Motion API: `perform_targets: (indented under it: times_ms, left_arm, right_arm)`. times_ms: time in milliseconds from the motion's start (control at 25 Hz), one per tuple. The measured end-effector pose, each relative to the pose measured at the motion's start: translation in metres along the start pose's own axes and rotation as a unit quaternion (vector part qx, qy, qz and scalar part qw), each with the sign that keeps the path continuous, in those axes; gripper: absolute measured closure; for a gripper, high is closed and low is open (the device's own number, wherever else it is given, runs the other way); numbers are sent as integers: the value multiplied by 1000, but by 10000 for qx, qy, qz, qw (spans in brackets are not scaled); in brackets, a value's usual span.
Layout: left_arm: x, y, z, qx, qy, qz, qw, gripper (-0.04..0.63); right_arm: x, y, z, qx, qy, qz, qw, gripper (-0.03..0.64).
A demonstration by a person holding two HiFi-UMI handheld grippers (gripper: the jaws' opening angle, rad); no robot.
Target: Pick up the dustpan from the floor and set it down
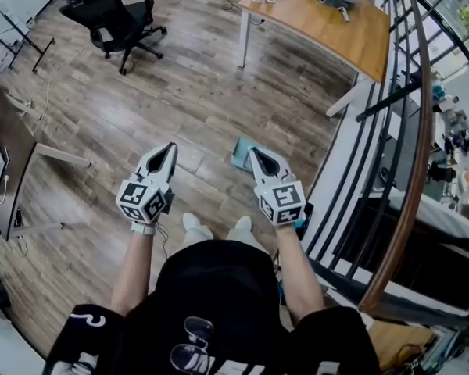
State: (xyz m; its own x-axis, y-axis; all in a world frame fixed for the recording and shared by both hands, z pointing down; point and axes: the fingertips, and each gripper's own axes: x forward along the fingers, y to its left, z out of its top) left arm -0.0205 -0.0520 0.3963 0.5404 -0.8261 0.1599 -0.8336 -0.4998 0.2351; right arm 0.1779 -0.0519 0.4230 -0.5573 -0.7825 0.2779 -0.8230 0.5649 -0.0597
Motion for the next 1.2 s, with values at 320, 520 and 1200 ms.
perform_targets:
  times_ms: [320, 520, 1200]
  left_arm:
    - [23, -43, -9, 9, 6, -7, 10000, 600]
    - [33, -54, -11, 40, -46, 26, 10000, 600]
    - [51, -82, -5, 94, -110, 34, 9999, 600]
  right_arm:
    - [-19, -40, -13, 2, 79, 57, 10000, 621]
    - [-24, -53, -17, 32, 120, 93, 9999, 621]
    - [-38, -77, -12, -109, 21, 155, 9998, 621]
